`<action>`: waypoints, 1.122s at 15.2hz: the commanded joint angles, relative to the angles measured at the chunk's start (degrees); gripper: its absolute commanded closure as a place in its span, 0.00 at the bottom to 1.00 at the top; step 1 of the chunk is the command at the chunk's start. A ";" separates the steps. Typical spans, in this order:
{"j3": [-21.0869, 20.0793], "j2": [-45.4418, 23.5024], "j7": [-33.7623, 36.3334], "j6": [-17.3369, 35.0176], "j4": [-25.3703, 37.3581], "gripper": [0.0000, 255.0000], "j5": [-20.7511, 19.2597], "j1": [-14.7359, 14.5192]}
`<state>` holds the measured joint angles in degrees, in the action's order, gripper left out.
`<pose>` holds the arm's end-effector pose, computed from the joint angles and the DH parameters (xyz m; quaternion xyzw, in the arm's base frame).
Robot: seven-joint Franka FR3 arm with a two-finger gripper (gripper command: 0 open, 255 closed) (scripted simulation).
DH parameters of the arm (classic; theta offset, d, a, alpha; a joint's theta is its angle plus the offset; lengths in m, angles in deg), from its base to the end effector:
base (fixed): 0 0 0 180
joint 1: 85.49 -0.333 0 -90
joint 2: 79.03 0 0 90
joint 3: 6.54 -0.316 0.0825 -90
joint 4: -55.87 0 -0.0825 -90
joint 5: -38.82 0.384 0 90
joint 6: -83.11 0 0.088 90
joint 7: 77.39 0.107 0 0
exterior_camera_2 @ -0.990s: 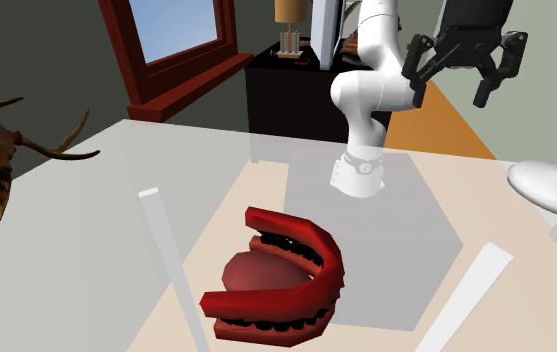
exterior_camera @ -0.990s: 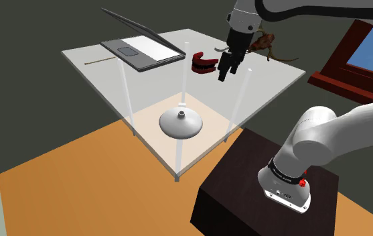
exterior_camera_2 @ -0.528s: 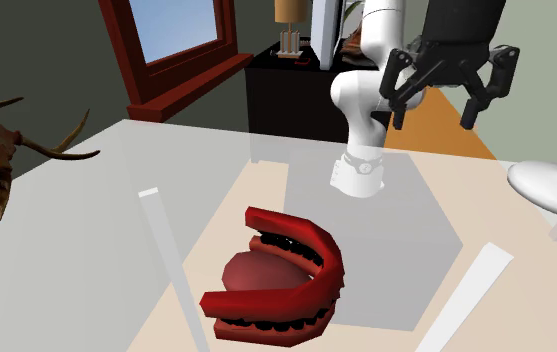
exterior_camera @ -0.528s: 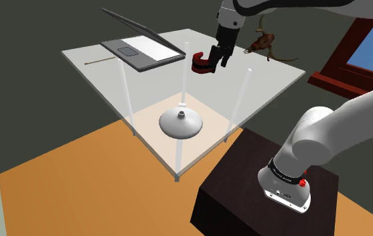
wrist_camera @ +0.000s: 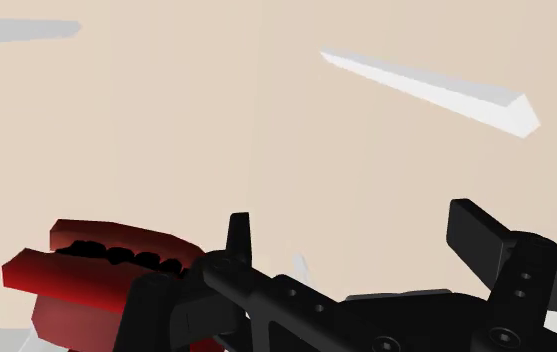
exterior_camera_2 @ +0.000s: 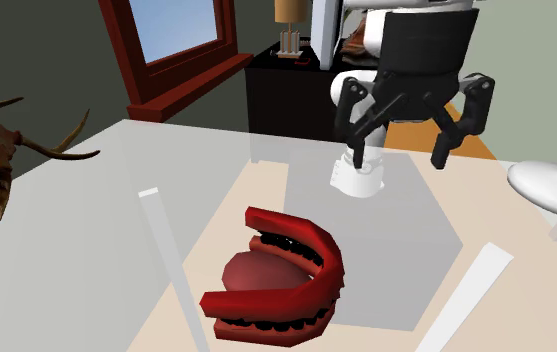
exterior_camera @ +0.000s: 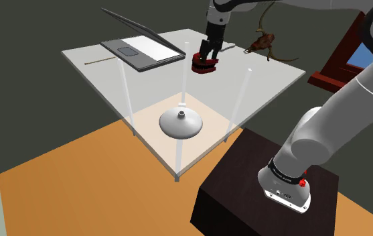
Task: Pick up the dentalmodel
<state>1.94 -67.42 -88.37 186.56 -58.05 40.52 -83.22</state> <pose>0.4913 -0.0958 0.5516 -0.9995 0.0000 -0.0141 0.0271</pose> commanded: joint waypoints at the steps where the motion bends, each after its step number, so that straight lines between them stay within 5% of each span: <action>1: 0.99 -4.54 -1.71 -0.32 4.57 0.00 0.60 0.38; 10: 3.86 -24.96 -8.62 -4.57 27.68 0.00 4.79 3.83; 17: 3.73 -24.95 -8.97 0.81 22.28 0.00 4.89 3.69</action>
<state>5.69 -92.22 -97.24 186.43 -35.01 45.35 -79.53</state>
